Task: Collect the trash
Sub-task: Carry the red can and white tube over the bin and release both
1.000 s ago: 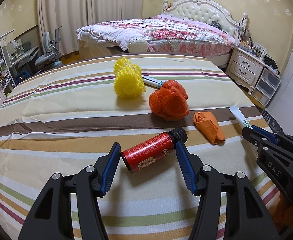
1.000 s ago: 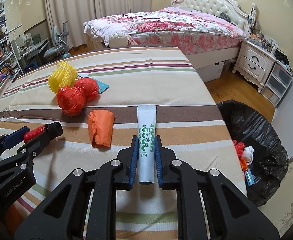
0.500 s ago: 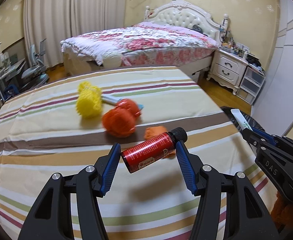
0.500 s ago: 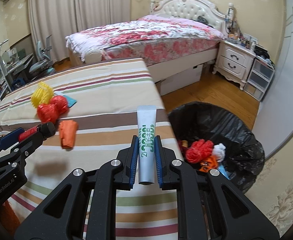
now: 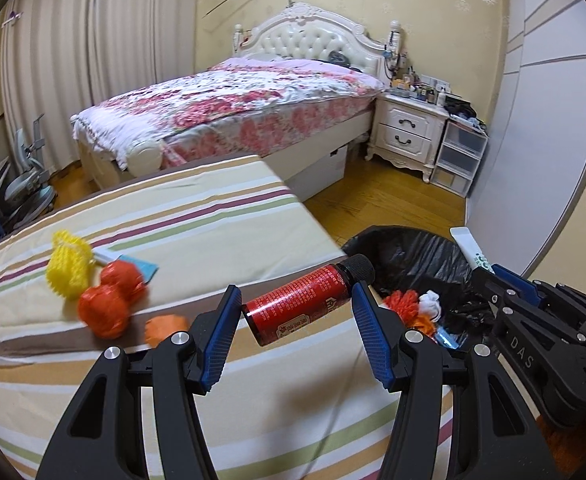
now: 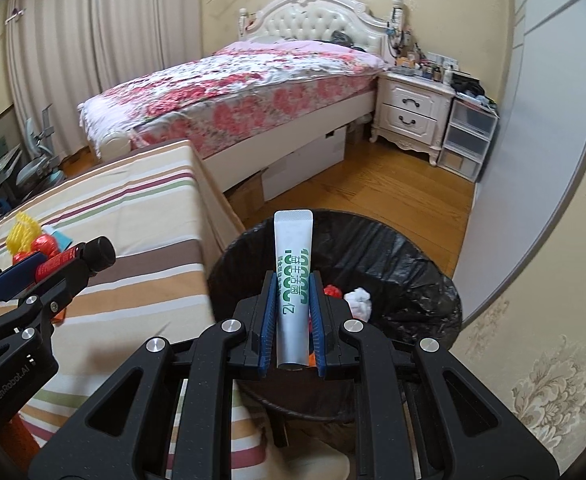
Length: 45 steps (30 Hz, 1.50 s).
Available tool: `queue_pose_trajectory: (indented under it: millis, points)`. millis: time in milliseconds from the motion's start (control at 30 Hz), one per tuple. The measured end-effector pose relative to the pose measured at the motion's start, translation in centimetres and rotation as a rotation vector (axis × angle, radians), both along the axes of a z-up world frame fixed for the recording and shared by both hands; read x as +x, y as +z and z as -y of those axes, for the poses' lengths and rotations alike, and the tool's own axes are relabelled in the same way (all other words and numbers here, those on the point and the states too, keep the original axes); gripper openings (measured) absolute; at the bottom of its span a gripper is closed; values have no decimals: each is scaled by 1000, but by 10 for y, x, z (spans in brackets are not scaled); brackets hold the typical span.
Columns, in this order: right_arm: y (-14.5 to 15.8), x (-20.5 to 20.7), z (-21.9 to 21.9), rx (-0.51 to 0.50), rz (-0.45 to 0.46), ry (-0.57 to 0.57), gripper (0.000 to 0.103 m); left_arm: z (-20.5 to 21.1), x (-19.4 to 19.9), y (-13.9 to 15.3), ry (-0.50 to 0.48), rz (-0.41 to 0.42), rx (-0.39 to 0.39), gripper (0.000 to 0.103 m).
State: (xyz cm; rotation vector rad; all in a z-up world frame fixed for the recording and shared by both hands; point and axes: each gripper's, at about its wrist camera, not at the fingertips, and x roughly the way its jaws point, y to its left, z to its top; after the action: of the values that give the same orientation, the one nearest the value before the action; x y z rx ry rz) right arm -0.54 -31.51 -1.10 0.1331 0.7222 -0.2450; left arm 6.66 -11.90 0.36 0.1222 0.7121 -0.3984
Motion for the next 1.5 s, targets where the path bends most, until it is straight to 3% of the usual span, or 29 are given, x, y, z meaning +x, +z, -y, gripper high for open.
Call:
queue_pose_trajectory:
  millis: [400,1133,1167,1233,1500]
  points:
    - [-16,11,43,40,-5,-85,16,61,24,-19,-58,-18,63,57]
    - [-39,27,75,77,-36,-171,19,101,46,-38,-104,-56,127,59]
    - [-40,28,75,79,-37,-172,20,102,46,-38,-104,-58,128,65]
    - [-40,28,76,74,-33,-182,38,102,46,-37,-105,-57,125,70]
    - [-36,23,78,71,-23,-196,42,100,42,-35,-98,-50,127,74]
